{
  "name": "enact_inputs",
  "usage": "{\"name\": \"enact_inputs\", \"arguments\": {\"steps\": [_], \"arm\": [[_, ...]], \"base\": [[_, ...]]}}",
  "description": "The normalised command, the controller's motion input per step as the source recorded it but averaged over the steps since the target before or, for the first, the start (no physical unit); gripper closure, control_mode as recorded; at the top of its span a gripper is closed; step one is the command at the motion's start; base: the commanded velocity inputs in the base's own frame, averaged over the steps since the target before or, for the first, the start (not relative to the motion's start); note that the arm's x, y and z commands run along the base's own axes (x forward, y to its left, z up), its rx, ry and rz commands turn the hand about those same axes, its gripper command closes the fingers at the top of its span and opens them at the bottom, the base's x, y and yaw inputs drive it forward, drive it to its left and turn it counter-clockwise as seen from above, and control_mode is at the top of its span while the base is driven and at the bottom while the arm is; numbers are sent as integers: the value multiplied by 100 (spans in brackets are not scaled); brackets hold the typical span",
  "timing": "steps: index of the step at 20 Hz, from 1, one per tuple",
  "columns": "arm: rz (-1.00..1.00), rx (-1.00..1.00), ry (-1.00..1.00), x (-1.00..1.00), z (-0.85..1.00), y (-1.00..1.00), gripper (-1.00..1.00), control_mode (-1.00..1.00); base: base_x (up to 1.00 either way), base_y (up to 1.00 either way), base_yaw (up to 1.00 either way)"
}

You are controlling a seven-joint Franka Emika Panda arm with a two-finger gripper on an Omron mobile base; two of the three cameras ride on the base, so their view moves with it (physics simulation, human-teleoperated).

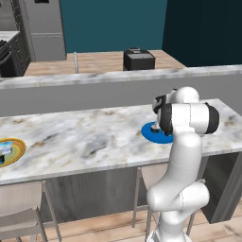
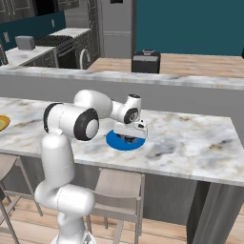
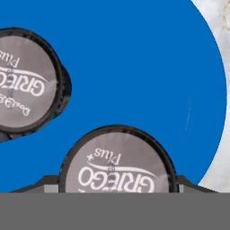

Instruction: Place two yogurt containers on each plate.

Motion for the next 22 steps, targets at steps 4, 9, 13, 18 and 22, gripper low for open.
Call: {"name": "enact_inputs", "arguments": {"steps": [4,9,13,18,22], "arm": [[0,0,-10,0,-9,0,100,-100],[0,0,-8,0,-15,0,100,-100],[0,0,0,0,0,0,-100,-100],[0,0,0,0,0,0,-100,-100],[0,0,0,0,0,0,-100,-100]], "base": [[0,0,0],[0,0,0],[0,0,0],[0,0,0],[0,0,0]]}}
